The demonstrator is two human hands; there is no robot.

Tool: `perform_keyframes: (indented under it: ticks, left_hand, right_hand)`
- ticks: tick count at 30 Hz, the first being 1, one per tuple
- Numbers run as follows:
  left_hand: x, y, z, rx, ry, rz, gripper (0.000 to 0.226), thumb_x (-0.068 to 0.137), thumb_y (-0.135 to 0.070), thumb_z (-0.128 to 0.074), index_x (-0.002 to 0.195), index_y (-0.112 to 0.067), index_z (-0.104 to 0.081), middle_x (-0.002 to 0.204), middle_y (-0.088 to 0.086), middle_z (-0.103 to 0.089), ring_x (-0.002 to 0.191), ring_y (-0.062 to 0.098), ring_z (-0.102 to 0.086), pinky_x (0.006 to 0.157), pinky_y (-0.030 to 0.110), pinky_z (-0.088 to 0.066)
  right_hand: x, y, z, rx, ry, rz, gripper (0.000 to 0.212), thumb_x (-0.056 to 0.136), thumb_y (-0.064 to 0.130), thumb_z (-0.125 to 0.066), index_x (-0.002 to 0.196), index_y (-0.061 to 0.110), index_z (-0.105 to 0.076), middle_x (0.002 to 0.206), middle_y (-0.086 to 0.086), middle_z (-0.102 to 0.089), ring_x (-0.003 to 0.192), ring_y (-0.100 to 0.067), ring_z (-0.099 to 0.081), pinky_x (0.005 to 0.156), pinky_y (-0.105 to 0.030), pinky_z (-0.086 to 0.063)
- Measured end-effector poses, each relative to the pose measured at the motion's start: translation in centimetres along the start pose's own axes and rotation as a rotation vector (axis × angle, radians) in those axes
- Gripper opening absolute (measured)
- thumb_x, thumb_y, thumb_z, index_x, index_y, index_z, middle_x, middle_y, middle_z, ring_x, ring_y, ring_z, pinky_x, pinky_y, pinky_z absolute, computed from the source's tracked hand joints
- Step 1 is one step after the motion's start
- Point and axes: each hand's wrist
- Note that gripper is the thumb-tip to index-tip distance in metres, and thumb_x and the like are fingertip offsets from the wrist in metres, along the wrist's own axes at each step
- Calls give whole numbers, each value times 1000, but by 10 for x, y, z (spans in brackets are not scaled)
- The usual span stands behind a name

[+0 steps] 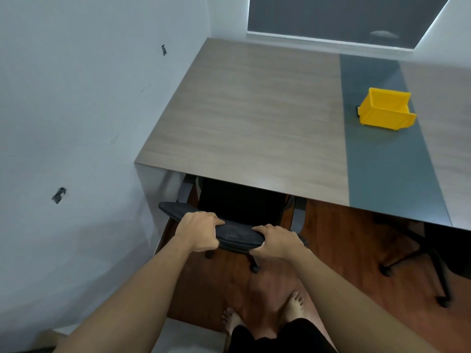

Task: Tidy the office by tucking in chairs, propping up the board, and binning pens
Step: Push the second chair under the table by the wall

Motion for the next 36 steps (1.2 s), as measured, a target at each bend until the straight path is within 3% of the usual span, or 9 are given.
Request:
perform_keyframes:
  ticks: [16, 23, 36]
  left_hand:
    - [95, 4, 22, -12, -51, -8, 73, 71, -51, -62, 144, -45, -67, 140, -20, -69, 123, 16, -68, 93, 37, -54]
    - [127, -1, 32, -26, -61, 2, 69, 74, -51, -62, 142, -43, -69, 139, -19, -66, 123, 15, -66, 85, 35, -48]
    - [138, -2, 37, -3, -57, 12, 65, 74, -52, -63, 138, -41, -72, 132, -21, -67, 120, 13, -67, 84, 33, -51]
  right_hand:
    - [56, -33, 54, -41, -158, -16, 89, 71, 84, -51, 151, 45, -52, 138, 12, -61, 125, -19, -59, 93, -44, -51]
    - [77, -51, 81, -48, -167, -6, 88, 71, 84, -51, 149, 45, -54, 135, 12, -62, 124, -20, -60, 95, -44, -52]
    - [89, -61, 93, -84, -159, 42, 80, 77, 82, -55, 146, 41, -58, 129, 6, -62, 121, -21, -58, 92, -44, -51]
Point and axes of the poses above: each hand's wrist, its own x-axis towards the middle knuckle, its own z-axis out of the back of the hand, y = z × x
